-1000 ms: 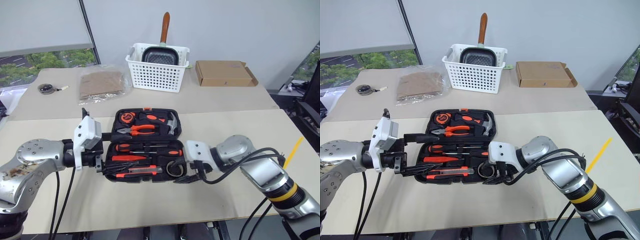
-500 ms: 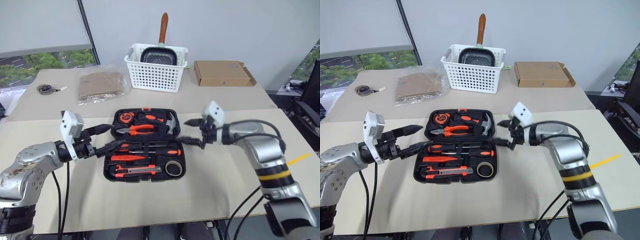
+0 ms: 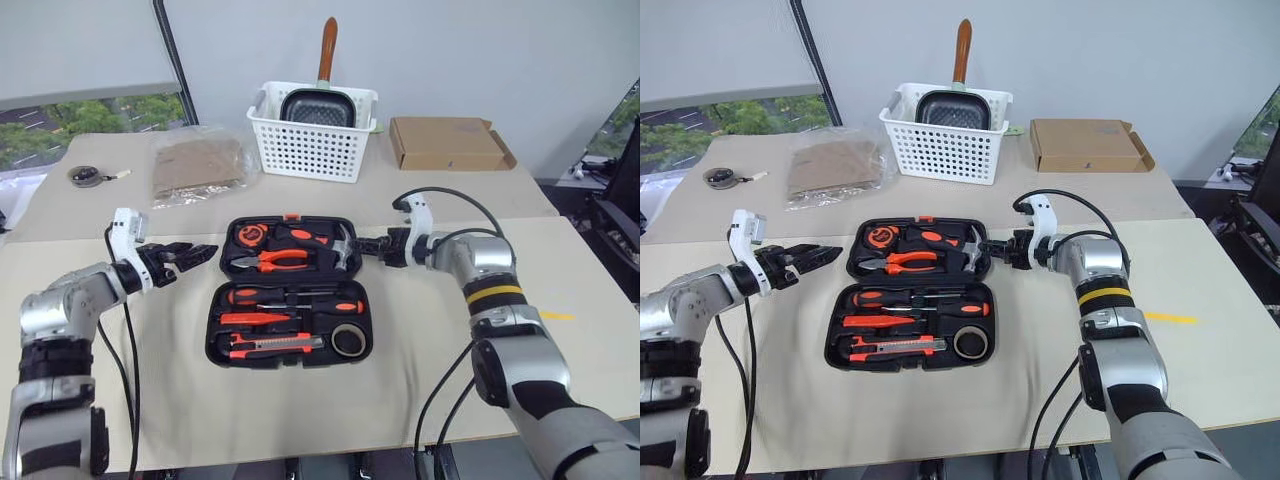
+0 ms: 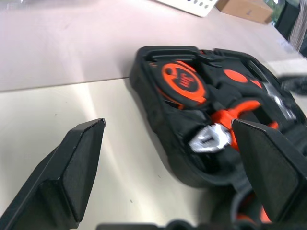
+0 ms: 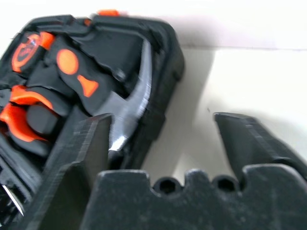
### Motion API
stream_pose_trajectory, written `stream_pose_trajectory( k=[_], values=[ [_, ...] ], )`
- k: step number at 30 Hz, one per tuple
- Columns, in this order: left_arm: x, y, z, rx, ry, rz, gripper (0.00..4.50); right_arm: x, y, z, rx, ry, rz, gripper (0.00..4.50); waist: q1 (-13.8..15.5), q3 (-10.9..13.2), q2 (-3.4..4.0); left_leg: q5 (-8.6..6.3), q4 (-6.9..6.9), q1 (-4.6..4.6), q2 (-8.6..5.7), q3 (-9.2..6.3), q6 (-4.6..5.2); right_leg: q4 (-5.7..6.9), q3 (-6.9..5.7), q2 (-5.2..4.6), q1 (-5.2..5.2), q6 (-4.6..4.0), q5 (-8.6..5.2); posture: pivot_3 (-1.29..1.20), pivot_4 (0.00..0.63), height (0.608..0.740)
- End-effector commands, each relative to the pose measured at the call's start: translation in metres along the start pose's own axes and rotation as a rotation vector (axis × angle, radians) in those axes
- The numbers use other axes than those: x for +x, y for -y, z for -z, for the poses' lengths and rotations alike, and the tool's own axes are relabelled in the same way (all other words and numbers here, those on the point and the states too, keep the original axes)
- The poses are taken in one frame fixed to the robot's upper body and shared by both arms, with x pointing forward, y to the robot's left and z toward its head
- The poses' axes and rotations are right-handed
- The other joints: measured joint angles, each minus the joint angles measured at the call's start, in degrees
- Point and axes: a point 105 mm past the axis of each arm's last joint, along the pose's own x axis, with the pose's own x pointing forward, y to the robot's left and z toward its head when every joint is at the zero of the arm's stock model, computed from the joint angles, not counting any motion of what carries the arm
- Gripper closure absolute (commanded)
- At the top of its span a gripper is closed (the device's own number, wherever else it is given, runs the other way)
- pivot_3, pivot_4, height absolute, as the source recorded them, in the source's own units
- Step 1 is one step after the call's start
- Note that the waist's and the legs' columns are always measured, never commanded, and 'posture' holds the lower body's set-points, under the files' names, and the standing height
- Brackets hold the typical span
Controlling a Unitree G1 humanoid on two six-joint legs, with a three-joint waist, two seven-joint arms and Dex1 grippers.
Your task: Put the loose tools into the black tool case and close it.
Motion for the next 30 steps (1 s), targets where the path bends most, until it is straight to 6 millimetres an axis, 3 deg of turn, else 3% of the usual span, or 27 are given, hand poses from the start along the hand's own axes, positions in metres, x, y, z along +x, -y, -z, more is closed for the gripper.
stream_pose_trajectory(
  k=[1, 7, 8, 24, 27, 30],
  values=[
    [0.006, 0.001, -0.005, 0.019, 0.003, 0.011, 0.00, -0.002, -0.008, -0.016, -0.019, 0.036, -0.027, 2.34, -0.3, 0.0, -0.02, 0.00, 0.00, 0.00, 0.00, 0.00, 0.00, 0.00, 0.00, 0.00, 0.00, 0.01, 0.00, 0.00, 0.150, 0.700],
    [0.013, 0.008, 0.001, -0.048, -0.019, 0.069, 0.00, -0.001, -0.012, -0.019, -0.016, 0.050, -0.042, 4.31, -0.5, 0.0, -0.02, 0.02, 0.01, 0.02, 0.03, -0.02, -0.04, 0.09, -0.03, -0.02, 0.00, 0.01, 0.01, 0.00, 0.150, 0.700],
    [0.013, 0.008, 0.001, -0.063, -0.019, 0.073, 0.00, 0.000, -0.012, -0.020, -0.016, 0.051, -0.043, 4.42, -0.5, 0.0, -0.03, 0.04, 0.02, 0.05, 0.03, -0.02, -0.06, 0.08, -0.03, -0.03, 0.00, 0.01, 0.01, 0.00, 0.150, 0.700],
    [0.041, -0.003, 0.004, -0.211, -0.046, 0.015, 0.00, 0.000, -0.014, -0.020, -0.020, 0.071, -0.037, 4.42, -0.7, 0.0, -0.07, 0.14, 0.05, 0.11, 0.04, -0.02, -0.18, 0.61, 0.05, -0.04, -0.17, 0.01, 0.01, 0.00, 0.150, 0.700],
    [0.044, -0.005, 0.000, -0.244, -0.030, 0.000, 0.69, 0.000, -0.013, -0.020, -0.028, 0.073, -0.028, 4.50, -0.7, 0.0, -0.07, 0.14, 0.05, 0.11, 0.04, -0.03, -0.16, 0.64, 0.05, -0.04, -0.18, 0.01, 0.01, 0.00, 0.150, 0.700],
    [0.043, -0.003, -0.004, -0.259, -0.029, 0.033, 1.87, -0.001, -0.012, -0.020, -0.029, 0.077, -0.023, 4.50, -0.7, 0.0, -0.07, 0.14, 0.05, 0.10, 0.04, -0.03, -0.16, 0.65, 0.05, -0.04, -0.20, 0.01, 0.01, 0.00, 0.150, 0.700]
  ],
)
